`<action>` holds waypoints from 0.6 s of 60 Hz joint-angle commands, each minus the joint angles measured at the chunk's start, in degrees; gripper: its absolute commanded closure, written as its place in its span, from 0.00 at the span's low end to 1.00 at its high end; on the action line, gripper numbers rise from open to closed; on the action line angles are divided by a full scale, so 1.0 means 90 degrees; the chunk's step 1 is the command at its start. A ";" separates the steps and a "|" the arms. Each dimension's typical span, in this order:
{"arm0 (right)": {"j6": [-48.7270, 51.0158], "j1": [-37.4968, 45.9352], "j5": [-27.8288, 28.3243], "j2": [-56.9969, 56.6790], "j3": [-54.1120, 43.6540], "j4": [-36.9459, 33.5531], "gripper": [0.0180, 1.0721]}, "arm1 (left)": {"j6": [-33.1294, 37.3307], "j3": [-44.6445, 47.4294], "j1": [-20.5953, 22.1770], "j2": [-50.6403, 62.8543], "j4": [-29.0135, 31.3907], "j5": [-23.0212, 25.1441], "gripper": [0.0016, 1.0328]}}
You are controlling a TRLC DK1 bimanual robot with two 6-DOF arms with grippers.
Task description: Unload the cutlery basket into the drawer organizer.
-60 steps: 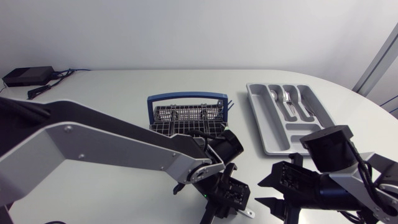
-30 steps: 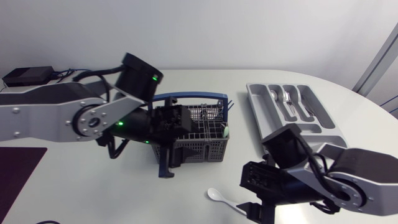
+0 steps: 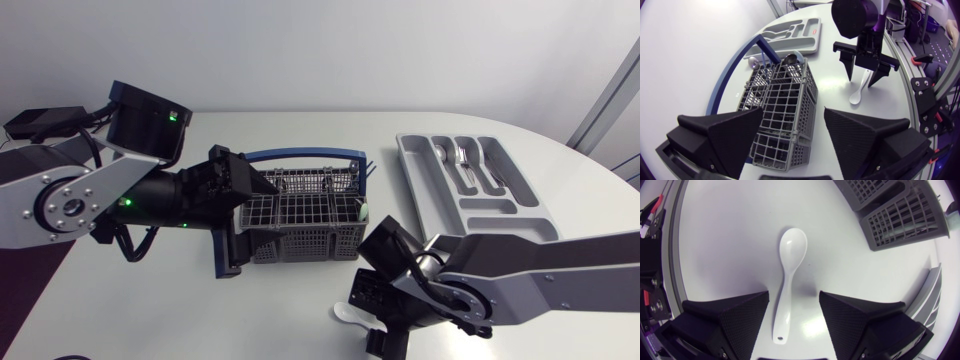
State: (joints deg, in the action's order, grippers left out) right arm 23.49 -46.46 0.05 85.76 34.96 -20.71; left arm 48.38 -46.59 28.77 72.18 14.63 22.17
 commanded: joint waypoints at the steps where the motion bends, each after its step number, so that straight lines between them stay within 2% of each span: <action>1: -0.0207 -0.0072 -0.0094 0.0267 0.0032 -0.0013 0.32 | -0.0112 0.0206 -0.0072 -0.0159 -0.0054 0.0017 0.11; 6: -0.0275 -0.0072 -0.0123 0.0335 0.0061 -0.0004 0.47 | -0.0122 0.0245 -0.0092 -0.0227 -0.0093 0.0017 0.11; 15: -0.0315 -0.0102 -0.0162 0.0559 0.0090 -0.0072 0.58 | -0.0112 0.0294 -0.0131 -0.0325 -0.0122 0.0017 0.11; 19: -0.0334 -0.0092 -0.0201 0.0706 0.0100 -0.0082 0.67 | -0.0102 0.0323 -0.0131 -0.0364 -0.0132 0.0017 0.11; 36: -0.0354 -0.0092 -0.0182 0.0901 0.0041 -0.0082 0.77 | -0.0083 0.0391 -0.0141 -0.0423 -0.0142 0.0017 0.11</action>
State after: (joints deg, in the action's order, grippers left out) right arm 21.82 -47.20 -0.27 89.91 38.02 -20.69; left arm 47.99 -44.60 27.90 69.25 13.78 22.17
